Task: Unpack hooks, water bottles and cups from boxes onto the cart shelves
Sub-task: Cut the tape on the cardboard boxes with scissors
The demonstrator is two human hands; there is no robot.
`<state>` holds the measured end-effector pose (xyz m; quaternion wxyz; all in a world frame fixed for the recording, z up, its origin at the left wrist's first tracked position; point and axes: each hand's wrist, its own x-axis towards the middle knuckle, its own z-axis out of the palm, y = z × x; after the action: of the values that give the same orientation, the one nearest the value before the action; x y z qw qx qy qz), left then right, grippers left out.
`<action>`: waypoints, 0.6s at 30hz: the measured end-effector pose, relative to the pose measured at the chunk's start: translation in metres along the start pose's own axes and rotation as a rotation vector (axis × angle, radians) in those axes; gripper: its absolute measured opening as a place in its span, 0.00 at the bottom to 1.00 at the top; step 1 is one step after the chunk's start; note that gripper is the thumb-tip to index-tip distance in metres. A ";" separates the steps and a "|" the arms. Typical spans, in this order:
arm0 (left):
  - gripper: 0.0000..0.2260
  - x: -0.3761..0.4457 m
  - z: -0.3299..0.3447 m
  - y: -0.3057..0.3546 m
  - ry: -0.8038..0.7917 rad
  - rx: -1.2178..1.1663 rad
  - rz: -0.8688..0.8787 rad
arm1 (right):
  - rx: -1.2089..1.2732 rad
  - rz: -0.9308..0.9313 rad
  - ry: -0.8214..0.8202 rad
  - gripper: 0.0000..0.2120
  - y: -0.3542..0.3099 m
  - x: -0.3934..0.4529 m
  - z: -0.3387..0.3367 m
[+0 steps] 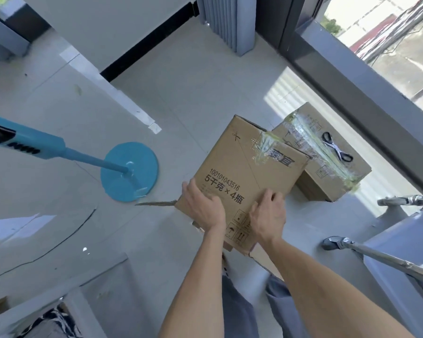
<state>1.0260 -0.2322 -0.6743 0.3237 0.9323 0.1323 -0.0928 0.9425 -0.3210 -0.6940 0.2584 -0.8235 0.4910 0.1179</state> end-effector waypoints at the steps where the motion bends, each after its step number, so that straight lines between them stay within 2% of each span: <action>1: 0.26 0.009 0.008 0.012 -0.042 -0.014 0.024 | -0.002 0.018 0.035 0.12 -0.004 0.005 0.003; 3: 0.26 0.022 0.026 0.031 -0.136 -0.006 0.071 | -0.019 0.076 0.090 0.18 -0.011 0.013 0.010; 6: 0.27 0.036 0.045 0.053 -0.274 0.037 0.144 | -0.006 0.177 0.078 0.25 -0.022 0.023 0.016; 11: 0.26 0.077 0.063 0.076 -0.324 0.224 0.258 | 0.194 0.458 0.097 0.34 -0.034 0.056 0.007; 13: 0.27 0.090 0.071 0.073 -0.362 0.381 0.213 | 0.263 0.508 0.070 0.38 -0.031 0.071 0.002; 16: 0.27 0.099 0.079 0.063 -0.371 0.529 0.046 | 0.384 0.559 0.064 0.46 -0.022 0.077 -0.002; 18: 0.26 0.109 0.082 0.060 -0.345 0.551 0.065 | 0.446 0.598 0.109 0.44 -0.016 0.078 -0.004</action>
<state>1.1402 -0.3084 -0.7314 0.0798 0.9590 0.0155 -0.2713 0.9943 -0.3758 -0.7210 0.3591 -0.5726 0.7363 0.0344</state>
